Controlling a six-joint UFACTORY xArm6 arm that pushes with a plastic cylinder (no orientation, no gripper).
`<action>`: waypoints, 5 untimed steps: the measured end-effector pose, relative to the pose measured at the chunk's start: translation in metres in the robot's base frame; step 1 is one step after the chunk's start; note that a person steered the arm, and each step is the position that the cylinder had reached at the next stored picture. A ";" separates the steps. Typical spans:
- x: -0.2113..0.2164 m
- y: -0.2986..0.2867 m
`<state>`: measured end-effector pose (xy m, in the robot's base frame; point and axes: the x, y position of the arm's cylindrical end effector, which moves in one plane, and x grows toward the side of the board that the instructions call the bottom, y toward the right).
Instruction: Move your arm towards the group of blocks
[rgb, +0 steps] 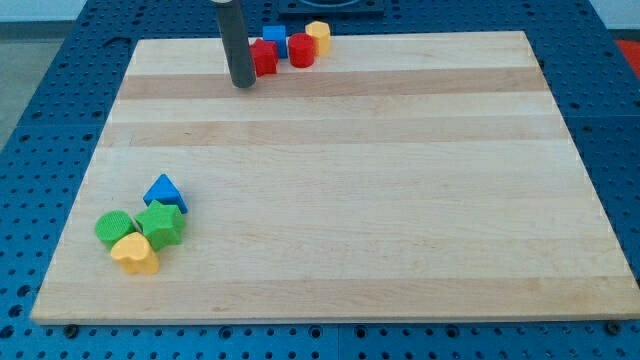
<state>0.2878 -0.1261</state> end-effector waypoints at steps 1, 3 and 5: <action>0.000 -0.011; 0.000 -0.082; 0.081 -0.151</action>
<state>0.3688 -0.2772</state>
